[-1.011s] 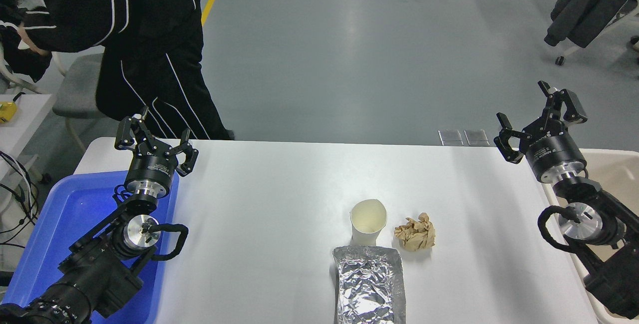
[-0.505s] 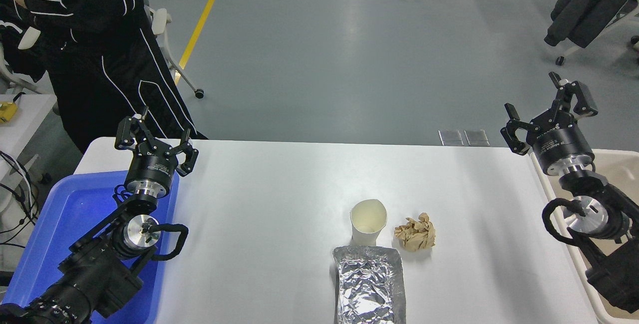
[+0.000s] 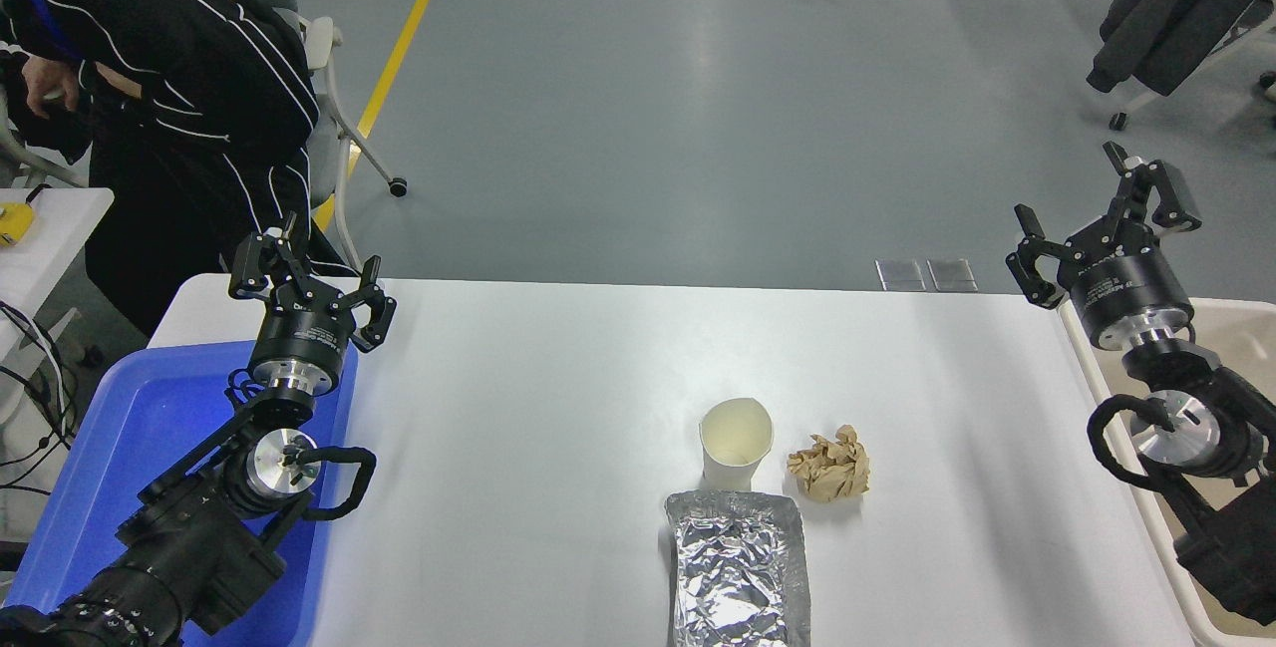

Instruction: Dispose of the paper cup in the dustbin

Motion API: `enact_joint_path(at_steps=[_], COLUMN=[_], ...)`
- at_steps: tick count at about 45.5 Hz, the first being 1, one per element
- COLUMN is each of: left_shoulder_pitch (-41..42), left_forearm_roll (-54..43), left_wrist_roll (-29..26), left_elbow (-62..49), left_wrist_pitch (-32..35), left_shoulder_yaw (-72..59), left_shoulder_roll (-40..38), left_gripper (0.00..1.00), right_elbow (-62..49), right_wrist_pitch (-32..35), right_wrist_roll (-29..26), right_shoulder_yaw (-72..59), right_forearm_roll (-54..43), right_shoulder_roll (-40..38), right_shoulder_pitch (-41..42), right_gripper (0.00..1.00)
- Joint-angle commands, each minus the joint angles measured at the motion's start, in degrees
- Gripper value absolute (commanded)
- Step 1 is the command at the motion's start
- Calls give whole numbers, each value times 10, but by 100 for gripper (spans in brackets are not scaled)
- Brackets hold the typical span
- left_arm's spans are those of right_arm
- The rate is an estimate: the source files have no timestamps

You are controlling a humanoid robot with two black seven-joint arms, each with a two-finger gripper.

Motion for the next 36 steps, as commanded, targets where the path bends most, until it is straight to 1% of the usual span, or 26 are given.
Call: enact_joint_path(at_steps=[1, 14, 21, 24, 27, 36], left_shoulder_pitch=[0, 0, 0, 0, 0, 0], left_forearm_roll=[0, 0, 1, 1, 0, 0], left_wrist_roll=[0, 0, 0, 0, 0, 0], left_elbow=[0, 0, 0, 0, 0, 0], left_wrist_pitch=[0, 0, 0, 0, 0, 0], left_shoulder_yaw=[1, 0, 0, 1, 0, 0], left_shoulder_roll=[0, 0, 0, 0, 0, 0], left_gripper=[100, 100, 100, 100, 100, 100], right_elbow=[-11, -27, -31, -33, -36, -61], right_wrist_pitch=[0, -5, -11, -11, -12, -14], right_wrist_roll=[0, -2, -5, -6, -6, -6], right_shoulder_yaw=[-3, -7, -76, -131, -213, -535], right_forearm_roll=[0, -1, -1, -3, -10, -10], right_shoulder_roll=[-2, -19, -57, -86, -109, -120], right_shoulder_pitch=[-8, 8, 64, 91, 134, 328], right_gripper=[99, 99, 99, 99, 99, 99])
